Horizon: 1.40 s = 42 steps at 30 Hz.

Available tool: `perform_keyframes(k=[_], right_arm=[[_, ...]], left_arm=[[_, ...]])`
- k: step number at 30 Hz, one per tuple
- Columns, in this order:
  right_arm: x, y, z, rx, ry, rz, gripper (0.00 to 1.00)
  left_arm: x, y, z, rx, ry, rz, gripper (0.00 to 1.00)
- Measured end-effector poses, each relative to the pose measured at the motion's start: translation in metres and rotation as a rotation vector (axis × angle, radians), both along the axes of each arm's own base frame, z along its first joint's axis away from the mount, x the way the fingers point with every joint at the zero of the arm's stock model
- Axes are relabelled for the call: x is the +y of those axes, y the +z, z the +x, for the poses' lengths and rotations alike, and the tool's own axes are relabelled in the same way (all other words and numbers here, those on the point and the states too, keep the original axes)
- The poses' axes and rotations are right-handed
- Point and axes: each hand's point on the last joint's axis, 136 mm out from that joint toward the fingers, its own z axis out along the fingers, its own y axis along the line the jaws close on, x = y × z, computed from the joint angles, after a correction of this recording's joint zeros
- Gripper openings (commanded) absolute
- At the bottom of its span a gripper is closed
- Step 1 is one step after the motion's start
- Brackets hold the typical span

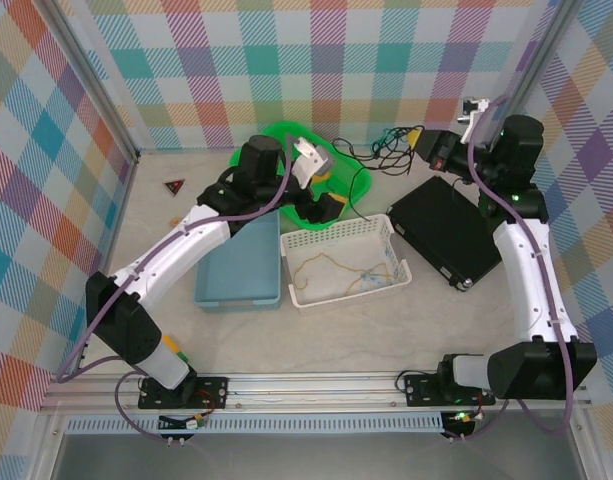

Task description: Untangle the cables

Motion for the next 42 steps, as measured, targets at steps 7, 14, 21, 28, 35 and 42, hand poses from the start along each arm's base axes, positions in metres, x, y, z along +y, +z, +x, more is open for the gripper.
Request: perform_keyframes(k=[7, 14, 21, 28, 35, 42], right_arm=[[0.006, 0.006, -0.003, 0.130, 0.045, 0.183, 0.00], [0.010, 0.007, -0.005, 0.202, 0.083, 0.276, 0.00], [-0.008, 0.002, 0.006, 0.261, 0.015, 0.344, 0.00], [-0.037, -0.050, 0.033, 0.480, -0.049, 0.461, 0.00], [-0.028, -0.051, 0.014, 0.505, 0.008, 0.434, 0.00], [-0.028, -0.049, 0.007, 0.475, -0.004, 0.398, 0.00]], left_arm=[[-0.015, -0.009, 0.029, -0.084, 0.016, -0.018, 0.75], [-0.024, -0.018, 0.047, -0.124, 0.024, -0.010, 0.07], [-0.021, -0.010, 0.047, -0.142, 0.031, -0.002, 0.00], [-0.001, 0.008, 0.029, -0.161, 0.077, -0.009, 0.00], [0.021, 0.011, 0.029, -0.091, 0.083, -0.069, 0.00], [0.022, 0.023, 0.018, -0.086, 0.053, -0.089, 0.00]])
